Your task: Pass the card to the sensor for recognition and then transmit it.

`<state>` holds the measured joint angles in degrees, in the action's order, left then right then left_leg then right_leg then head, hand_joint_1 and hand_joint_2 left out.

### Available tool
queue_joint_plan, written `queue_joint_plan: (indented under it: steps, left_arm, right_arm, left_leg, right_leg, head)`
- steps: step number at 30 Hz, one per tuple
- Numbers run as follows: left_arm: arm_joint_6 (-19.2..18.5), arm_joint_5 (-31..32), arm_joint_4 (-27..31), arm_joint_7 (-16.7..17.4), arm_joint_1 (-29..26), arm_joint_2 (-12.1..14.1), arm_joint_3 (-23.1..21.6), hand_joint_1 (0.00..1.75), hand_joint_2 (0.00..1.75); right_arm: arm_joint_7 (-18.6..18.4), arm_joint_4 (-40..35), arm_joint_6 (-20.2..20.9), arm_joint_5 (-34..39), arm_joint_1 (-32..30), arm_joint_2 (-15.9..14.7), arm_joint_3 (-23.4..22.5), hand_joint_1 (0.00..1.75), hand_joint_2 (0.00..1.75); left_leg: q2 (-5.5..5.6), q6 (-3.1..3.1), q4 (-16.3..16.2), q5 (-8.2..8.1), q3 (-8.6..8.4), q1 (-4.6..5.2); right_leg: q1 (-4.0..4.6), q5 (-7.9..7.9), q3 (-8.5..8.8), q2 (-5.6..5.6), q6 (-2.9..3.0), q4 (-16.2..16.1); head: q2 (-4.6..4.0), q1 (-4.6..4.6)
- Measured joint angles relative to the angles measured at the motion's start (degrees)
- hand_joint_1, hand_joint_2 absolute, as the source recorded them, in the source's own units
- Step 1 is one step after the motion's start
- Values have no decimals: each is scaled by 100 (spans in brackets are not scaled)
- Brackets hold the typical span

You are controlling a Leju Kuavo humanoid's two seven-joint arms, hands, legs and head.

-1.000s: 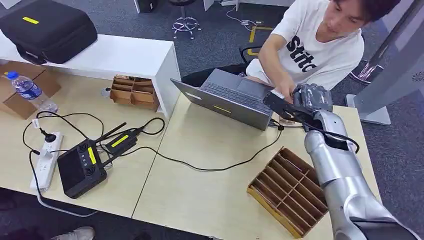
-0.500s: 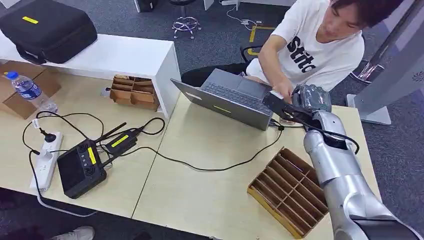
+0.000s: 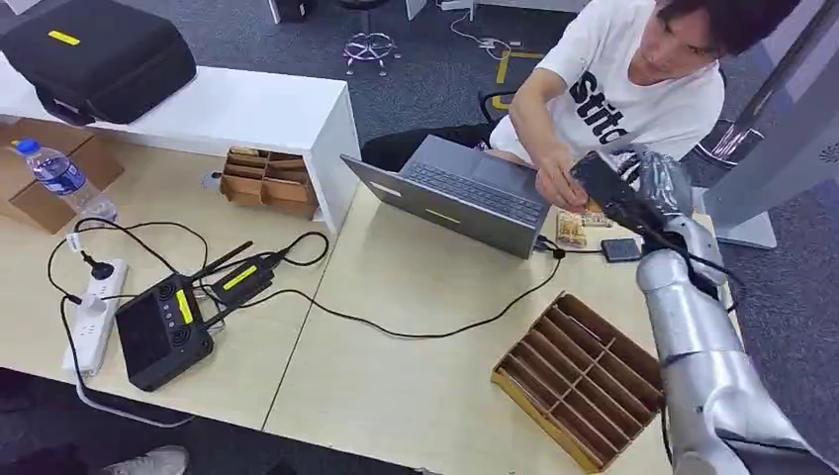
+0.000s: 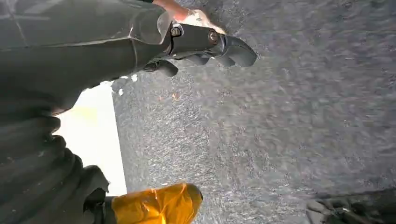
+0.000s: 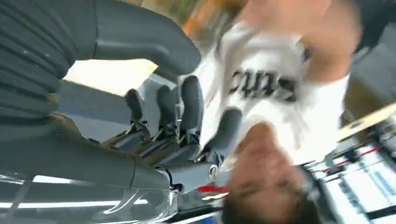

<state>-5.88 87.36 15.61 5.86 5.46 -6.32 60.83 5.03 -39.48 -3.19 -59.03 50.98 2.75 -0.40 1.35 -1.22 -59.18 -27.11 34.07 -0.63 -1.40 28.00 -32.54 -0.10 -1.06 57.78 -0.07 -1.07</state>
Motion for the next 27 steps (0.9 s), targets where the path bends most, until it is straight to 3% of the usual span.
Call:
queue_joint_plan:
  steps: [5,14,23,27]
  left_arm:
    - [7,0,0,0,-34,50,2,0,175]
    - [17,-2,-2,2,-37,57,4,0,175]
    - [17,-11,-2,2,-48,83,22,0,175]
    - [20,-11,-2,0,-34,96,42,0,175]
  right_arm:
    - [98,-314,70,35,-160,-203,-688,0,175]
    - [247,-470,4,171,-294,-339,-1210,0,175]
    - [546,-434,67,725,-469,-771,-2158,0,175]
    - [575,-389,81,839,-517,-870,-2371,0,175]
  left_leg:
    - [-27,5,-2,-4,-2,4]
    - [-21,5,-2,-3,-3,0]
    - [-11,6,-3,-5,4,3]
    - [-26,7,-3,-5,-1,3]
  right_leg:
    - [-3,-4,-4,27,-3,-1]
    - [1,-2,-6,20,-1,0]
    - [-2,-2,-3,12,-3,-4]
    - [-1,-3,-5,25,-3,-4]
  head:
    - [0,0]
    - [0,0]
    - [0,2]
    - [0,0]
